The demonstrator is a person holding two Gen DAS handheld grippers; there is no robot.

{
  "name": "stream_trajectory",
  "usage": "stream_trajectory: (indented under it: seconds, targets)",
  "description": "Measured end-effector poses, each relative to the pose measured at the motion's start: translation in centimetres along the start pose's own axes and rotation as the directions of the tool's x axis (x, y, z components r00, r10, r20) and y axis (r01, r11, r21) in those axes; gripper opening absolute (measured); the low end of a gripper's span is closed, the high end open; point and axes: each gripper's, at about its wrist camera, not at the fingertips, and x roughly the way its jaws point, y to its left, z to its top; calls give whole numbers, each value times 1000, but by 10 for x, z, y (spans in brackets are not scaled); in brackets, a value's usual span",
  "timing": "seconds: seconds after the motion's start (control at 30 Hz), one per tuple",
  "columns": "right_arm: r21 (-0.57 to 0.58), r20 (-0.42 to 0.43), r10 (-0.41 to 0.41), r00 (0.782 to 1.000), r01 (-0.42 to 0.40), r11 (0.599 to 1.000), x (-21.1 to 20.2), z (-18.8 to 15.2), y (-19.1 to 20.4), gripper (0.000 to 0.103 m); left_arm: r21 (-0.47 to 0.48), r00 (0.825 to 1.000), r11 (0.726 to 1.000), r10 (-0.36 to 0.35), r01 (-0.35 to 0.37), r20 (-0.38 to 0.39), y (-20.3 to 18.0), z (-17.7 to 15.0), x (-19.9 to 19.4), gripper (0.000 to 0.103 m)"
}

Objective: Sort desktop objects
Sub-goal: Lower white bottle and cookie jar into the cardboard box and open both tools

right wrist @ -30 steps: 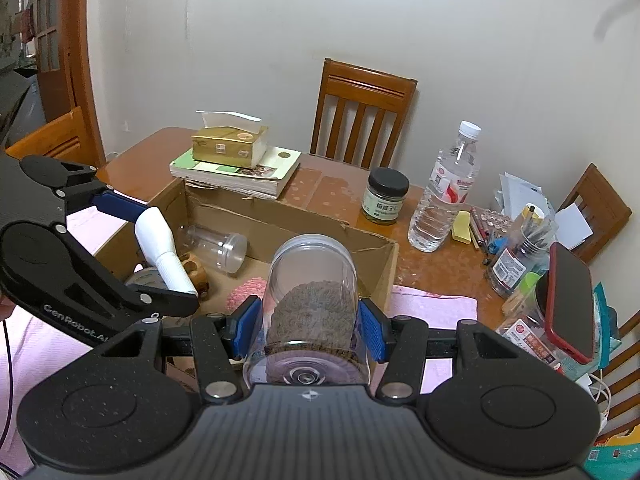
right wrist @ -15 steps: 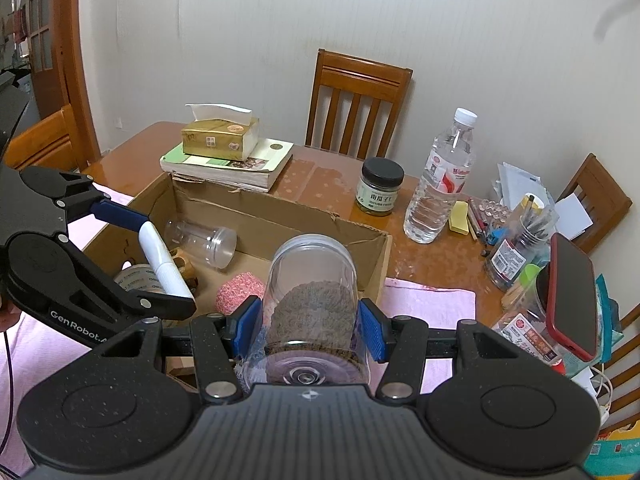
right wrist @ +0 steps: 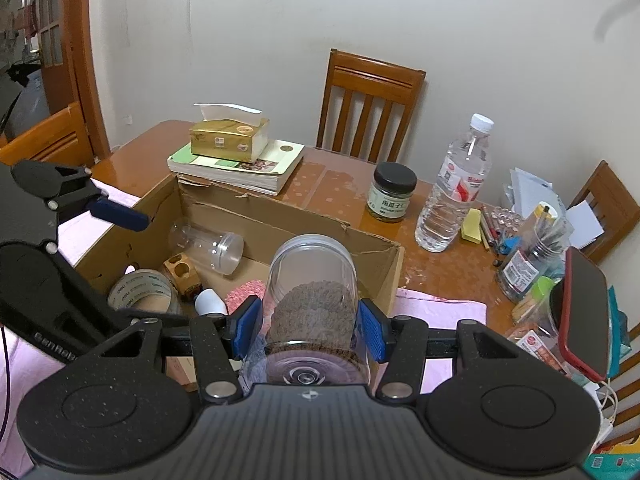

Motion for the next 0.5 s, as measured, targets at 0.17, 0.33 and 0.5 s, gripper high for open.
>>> stream_trajectory:
  seconds: [0.17, 0.33, 0.5]
  targets:
    - [6, -20, 33, 999, -33, 999, 14, 9, -4, 58, -4, 1000, 1000, 11, -11, -9, 2, -5, -6, 98]
    - [34, -46, 66, 997, -65, 997, 34, 20, -9, 58, 2, 1000, 1000, 17, -17, -17, 3, -11, -12, 98]
    - [40, -78, 94, 992, -92, 995, 53, 28, -10, 57, -7, 999, 999, 35, -36, -22, 7, -16, -17, 98]
